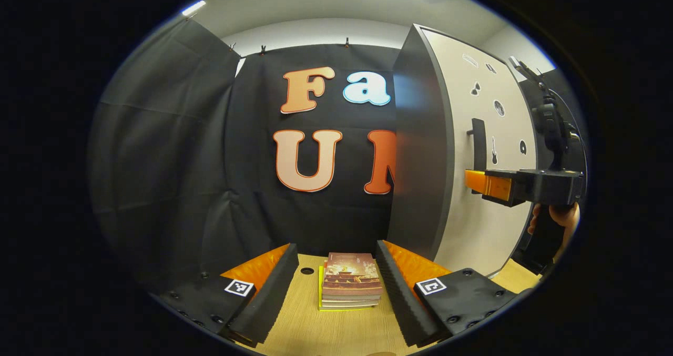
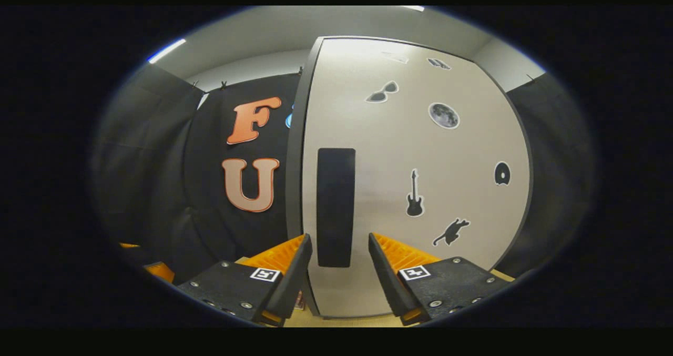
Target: Open the cabinet door with the right hand, grasp the bottle in the cabinet with the left hand and place it on the coaster, then close the cabinet door with the right hand.
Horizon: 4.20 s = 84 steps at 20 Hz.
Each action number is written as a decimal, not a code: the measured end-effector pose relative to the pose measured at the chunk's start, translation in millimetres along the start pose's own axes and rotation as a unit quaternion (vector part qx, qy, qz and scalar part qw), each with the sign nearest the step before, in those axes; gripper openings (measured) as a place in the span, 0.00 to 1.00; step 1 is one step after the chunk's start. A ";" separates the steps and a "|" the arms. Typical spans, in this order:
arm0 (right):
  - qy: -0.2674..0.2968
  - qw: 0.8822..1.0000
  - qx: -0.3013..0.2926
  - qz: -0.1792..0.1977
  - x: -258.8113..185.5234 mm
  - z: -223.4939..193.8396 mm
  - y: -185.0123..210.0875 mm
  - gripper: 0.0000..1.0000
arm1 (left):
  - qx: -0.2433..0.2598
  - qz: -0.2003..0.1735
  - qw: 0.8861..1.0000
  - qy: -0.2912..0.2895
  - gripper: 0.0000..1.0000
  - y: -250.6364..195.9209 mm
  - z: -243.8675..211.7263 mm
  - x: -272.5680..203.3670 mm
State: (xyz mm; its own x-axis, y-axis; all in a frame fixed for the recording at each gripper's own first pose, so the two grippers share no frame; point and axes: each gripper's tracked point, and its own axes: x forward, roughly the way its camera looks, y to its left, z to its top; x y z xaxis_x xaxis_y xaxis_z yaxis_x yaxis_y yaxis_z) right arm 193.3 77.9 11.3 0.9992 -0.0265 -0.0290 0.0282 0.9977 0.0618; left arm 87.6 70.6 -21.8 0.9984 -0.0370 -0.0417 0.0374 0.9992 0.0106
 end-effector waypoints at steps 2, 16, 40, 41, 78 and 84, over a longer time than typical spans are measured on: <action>0.001 1.000 0.001 -0.011 4.5 -0.9 0.2 0.57 | 0.003 -0.011 1.000 0.002 0.96 2.1 -2.2 8.1; -0.026 0.999 0.032 -0.013 -31.7 8.7 -0.1 0.18 | -0.008 -0.027 0.999 0.020 0.96 -9.2 -12.4 13.2; -0.015 0.988 0.082 0.128 -106.6 15.1 -46.9 0.26 | 0.002 0.016 1.000 -0.003 0.99 -177.6 0.3 -171.9; -0.013 0.989 0.084 0.122 -107.2 14.3 -49.4 0.29 | 0.003 0.007 1.000 0.001 0.99 -184.6 -2.4 -173.3; -0.012 0.988 0.027 -0.152 -129.5 6.7 -162.5 0.39 | 0.010 -0.100 0.995 -0.015 0.96 -248.9 18.3 -151.3; -0.008 0.996 0.013 -0.089 -139.1 7.2 -121.8 0.42 | 0.011 -0.078 0.997 -0.015 0.96 -239.5 16.6 -150.2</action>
State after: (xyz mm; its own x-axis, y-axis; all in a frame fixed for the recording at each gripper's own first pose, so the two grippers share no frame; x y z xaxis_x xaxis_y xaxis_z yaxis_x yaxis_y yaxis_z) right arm 51.1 -40.4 15.0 0.9788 -0.2031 -0.0261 0.2046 0.9753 0.0839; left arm -70.6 -163.3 -1.5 0.9813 -0.1918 -0.0149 0.1922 0.9809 0.0292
